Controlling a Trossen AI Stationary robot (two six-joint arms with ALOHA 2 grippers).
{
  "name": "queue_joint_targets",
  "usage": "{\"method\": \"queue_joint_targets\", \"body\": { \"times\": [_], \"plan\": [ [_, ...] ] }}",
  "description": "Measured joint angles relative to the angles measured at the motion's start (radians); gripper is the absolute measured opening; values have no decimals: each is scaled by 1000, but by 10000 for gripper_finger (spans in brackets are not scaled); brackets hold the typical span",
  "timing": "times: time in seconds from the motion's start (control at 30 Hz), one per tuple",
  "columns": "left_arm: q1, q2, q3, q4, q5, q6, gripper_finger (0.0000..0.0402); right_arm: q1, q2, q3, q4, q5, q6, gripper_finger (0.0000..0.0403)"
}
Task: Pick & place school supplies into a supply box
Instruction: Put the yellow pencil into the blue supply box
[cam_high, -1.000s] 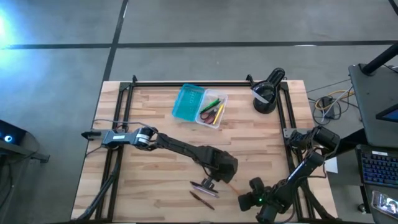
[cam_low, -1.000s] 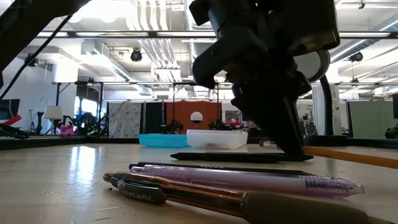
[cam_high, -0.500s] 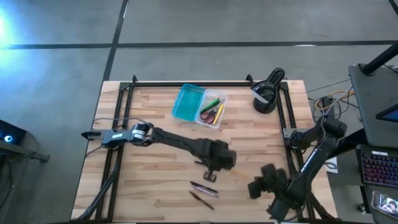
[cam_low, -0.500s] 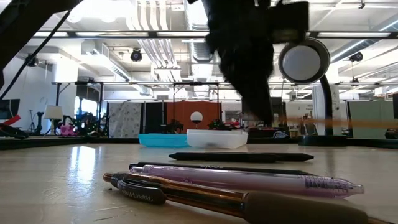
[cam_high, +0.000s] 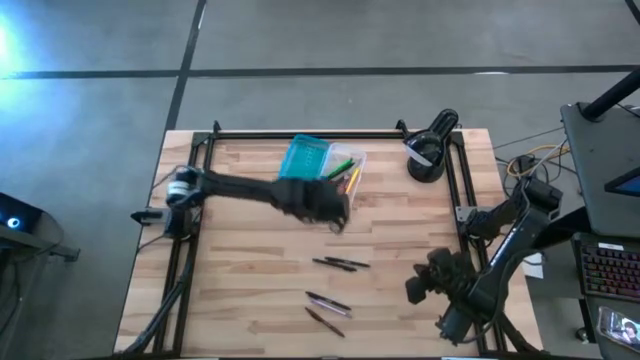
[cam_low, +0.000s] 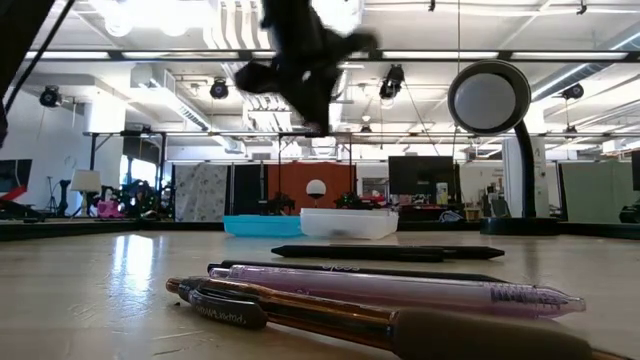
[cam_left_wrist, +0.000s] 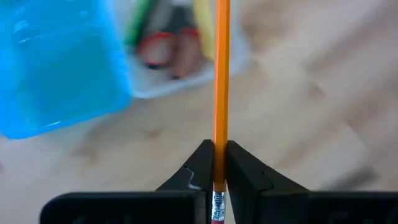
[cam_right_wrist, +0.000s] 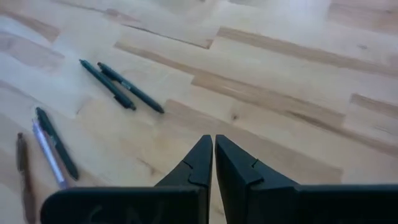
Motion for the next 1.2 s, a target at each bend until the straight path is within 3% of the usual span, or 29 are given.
{"method": "queue_joint_targets", "body": {
  "times": [0.07,0.2,0.3,0.47,0.8,1.03,1.2],
  "plan": [
    [69,-43,-95,62,32,-22,13,0,-14,-17,0,0,0,13],
    [199,-77,-218,246,195,-18,13,-1,-53,-60,1,0,-15,13],
    [254,-73,-242,334,262,38,13,-8,-101,-108,4,-4,-8,13],
    [320,-30,-248,339,298,117,13,-23,-197,-188,10,-5,-6,13],
    [345,115,-137,375,340,329,13,-31,-329,-350,99,-41,3,13],
    [356,213,-29,303,340,398,14,-31,-334,-383,142,-62,3,13],
    [356,228,-16,265,310,418,18,-31,-325,-382,145,-62,4,13]
  ]
}}
